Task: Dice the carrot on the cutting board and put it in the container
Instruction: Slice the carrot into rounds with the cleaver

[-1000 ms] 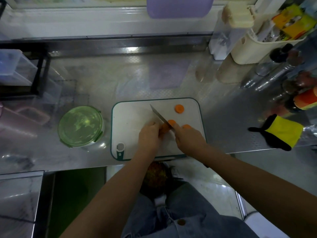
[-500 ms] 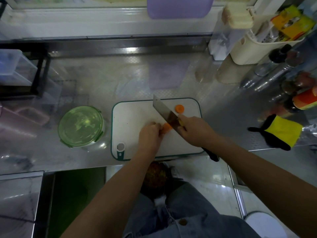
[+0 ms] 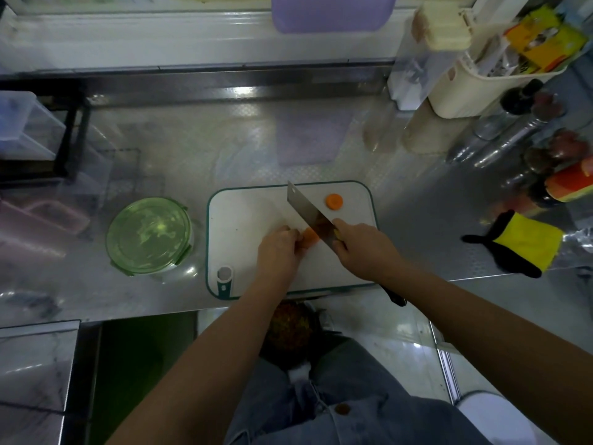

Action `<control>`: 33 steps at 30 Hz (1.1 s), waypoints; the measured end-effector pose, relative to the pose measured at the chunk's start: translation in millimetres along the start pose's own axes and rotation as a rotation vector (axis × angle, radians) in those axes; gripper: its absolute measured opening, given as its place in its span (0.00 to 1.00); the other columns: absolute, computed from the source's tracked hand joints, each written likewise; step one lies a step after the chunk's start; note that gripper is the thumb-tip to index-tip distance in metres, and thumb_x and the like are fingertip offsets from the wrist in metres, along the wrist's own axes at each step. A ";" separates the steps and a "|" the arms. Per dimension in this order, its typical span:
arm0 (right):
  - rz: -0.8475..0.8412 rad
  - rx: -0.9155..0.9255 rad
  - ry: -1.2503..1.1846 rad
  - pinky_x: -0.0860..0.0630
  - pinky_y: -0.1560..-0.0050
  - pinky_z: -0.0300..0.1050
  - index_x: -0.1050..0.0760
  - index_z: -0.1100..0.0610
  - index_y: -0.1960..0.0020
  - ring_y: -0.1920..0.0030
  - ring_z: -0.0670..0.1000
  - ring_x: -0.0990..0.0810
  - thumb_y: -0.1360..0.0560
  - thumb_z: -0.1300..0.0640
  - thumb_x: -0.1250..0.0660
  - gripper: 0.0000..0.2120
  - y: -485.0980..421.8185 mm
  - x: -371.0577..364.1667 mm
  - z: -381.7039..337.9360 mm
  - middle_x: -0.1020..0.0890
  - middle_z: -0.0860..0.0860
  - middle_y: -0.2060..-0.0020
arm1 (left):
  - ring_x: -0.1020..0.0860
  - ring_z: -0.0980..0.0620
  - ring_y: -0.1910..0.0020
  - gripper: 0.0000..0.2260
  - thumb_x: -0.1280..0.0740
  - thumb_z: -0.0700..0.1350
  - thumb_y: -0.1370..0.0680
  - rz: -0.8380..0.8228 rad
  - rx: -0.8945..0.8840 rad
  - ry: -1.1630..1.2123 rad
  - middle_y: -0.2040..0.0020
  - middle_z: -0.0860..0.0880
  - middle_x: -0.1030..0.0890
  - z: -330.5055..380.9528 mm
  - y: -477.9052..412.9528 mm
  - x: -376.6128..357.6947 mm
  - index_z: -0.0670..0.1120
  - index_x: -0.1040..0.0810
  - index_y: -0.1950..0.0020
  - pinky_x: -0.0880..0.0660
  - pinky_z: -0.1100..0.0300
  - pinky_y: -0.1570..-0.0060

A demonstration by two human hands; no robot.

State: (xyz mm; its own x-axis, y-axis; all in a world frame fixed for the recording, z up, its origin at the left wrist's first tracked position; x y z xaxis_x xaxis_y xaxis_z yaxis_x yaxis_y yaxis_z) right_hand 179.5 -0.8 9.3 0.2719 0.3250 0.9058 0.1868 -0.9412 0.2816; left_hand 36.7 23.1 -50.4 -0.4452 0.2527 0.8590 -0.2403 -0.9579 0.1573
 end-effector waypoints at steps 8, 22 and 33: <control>-0.046 -0.002 0.016 0.34 0.62 0.45 0.37 0.58 0.31 0.55 0.60 0.23 0.20 0.54 0.45 0.19 -1.6 -3.5 2.4 0.20 0.59 0.52 | 0.23 0.48 0.55 0.07 0.31 0.47 0.24 -0.018 -0.001 -0.011 0.54 0.48 0.22 0.5 -0.8 -0.8 0.46 0.18 0.49 0.33 0.61 0.58; -0.008 -0.046 -0.035 0.35 0.66 0.46 0.37 0.56 0.30 0.61 0.58 0.25 0.22 0.56 0.43 0.20 -19.4 -44.2 10.1 0.21 0.59 0.58 | 0.23 0.46 0.57 0.06 0.34 0.43 0.24 -0.024 -0.027 -0.028 0.55 0.46 0.21 -4.6 -3.2 -6.2 0.44 0.18 0.52 0.35 0.60 0.61; 0.002 0.014 0.017 0.34 0.65 0.47 0.34 0.59 0.37 0.60 0.60 0.22 0.20 0.55 0.45 0.14 -21.7 -41.7 5.0 0.20 0.59 0.57 | 0.22 0.46 0.57 0.09 0.35 0.48 0.22 -0.030 0.006 -0.040 0.56 0.46 0.21 -5.3 -5.6 -3.4 0.44 0.19 0.54 0.31 0.56 0.59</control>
State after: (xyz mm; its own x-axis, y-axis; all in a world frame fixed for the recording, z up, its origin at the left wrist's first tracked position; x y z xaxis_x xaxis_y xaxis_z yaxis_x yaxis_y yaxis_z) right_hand 168.9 6.6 -36.2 0.2563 0.3219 0.9114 0.1998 -0.9402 0.2759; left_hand 35.0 28.3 -56.7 -0.4032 0.2757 0.8726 -0.2474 -0.9509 0.1861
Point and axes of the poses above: each hand's wrist, its own y-axis away from the middle knuckle, its own x-axis out of the back of the hand, z = x × y, the point moved 5 cm from there along -y, towards the middle knuckle
